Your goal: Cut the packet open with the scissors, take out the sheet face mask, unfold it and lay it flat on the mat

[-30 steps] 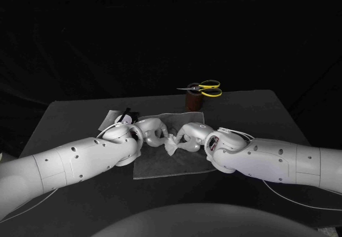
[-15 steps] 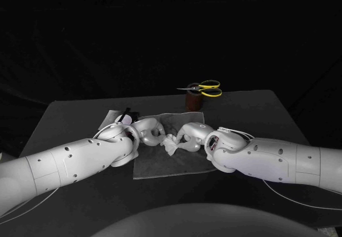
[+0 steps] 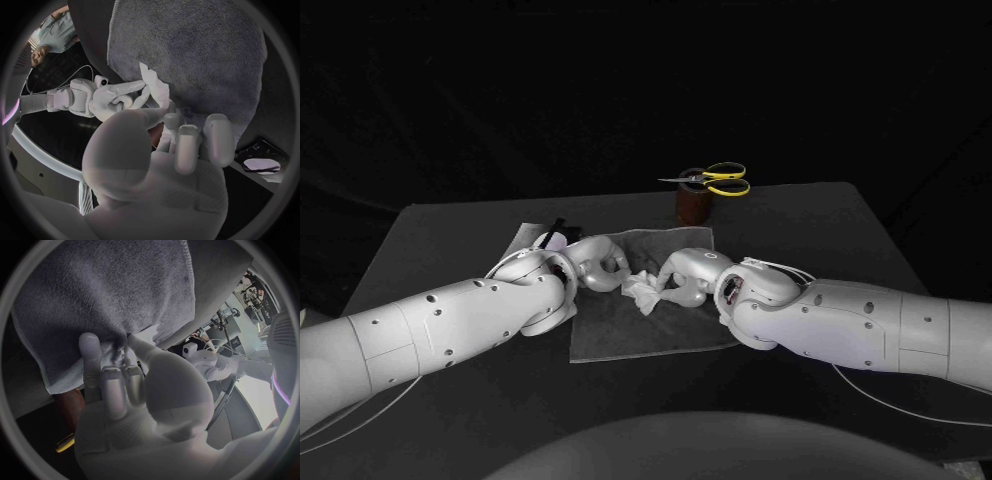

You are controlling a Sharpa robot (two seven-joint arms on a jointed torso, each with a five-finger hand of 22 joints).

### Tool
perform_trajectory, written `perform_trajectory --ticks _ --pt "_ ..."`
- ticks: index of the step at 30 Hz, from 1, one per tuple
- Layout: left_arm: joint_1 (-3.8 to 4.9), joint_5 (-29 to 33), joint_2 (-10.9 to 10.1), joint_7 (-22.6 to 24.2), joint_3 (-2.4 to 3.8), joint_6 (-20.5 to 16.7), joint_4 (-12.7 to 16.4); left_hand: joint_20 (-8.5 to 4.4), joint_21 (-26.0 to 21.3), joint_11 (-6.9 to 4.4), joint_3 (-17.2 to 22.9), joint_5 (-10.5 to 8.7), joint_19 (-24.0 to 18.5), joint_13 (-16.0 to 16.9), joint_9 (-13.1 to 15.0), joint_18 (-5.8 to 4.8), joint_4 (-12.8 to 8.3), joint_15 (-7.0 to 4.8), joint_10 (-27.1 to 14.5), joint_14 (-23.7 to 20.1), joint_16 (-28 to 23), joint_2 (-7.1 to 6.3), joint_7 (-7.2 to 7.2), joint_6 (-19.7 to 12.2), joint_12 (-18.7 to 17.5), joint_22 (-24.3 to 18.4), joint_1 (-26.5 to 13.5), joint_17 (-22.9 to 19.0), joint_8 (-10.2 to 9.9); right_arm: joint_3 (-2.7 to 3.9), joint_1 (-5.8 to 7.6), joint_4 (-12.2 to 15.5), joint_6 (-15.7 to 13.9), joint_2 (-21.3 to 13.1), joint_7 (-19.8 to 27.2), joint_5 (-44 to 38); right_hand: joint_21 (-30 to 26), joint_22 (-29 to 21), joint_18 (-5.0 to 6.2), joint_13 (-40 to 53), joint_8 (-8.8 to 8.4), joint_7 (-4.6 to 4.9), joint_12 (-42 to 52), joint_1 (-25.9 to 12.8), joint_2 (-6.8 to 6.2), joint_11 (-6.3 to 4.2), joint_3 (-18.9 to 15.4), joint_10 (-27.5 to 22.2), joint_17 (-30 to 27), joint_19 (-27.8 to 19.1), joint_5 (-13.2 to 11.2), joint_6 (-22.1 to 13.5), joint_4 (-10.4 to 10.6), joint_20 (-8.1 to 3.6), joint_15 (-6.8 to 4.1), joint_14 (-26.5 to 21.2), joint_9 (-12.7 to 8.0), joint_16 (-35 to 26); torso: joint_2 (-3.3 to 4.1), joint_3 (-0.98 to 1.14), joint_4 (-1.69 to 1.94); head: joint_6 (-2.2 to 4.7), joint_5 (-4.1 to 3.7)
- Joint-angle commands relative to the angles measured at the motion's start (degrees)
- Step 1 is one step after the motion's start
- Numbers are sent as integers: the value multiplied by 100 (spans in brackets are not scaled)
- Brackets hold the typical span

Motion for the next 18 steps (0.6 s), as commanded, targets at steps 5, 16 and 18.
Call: perform_trajectory --ticks 5,16,18 --pt "1 262 -105 177 13 -341 36 -30 9 -6 157 19 -21 -42 8 -88 -120 -42 -41 488 18 -38 11 -16 -33 -2 53 1259 29 -13 -15 -14 66 -23 -87 -56 -16 11 55 1287 -13 7 34 -31 12 28 30 478 1293 -27 -13 29 -7 11 8 542 10 25 -3 2 5 0 -11" --pt "1 870 -197 326 15 -151 80 -27 18 -3 227 18 -11 84 20 -92 -171 -39 61 503 27 -63 15 9 11 15 83 1295 73 -13 -15 -17 -174 -29 10 46 -47 -11 61 1261 -24 6 1 -49 8 26 30 463 1253 -50 -10 33 -3 10 4 526 3 17 -2 -5 3 0 0" --pt "1 1132 -208 399 14 -81 84 -27 19 -4 231 18 -10 104 22 -92 -176 -39 80 505 29 -67 14 14 19 16 85 1302 79 -13 -14 -19 -330 -32 110 136 -94 -43 69 1227 -58 17 -43 -78 -11 32 26 442 1203 -85 -10 4 2 10 5 504 -13 6 -2 -3 1 0 5"
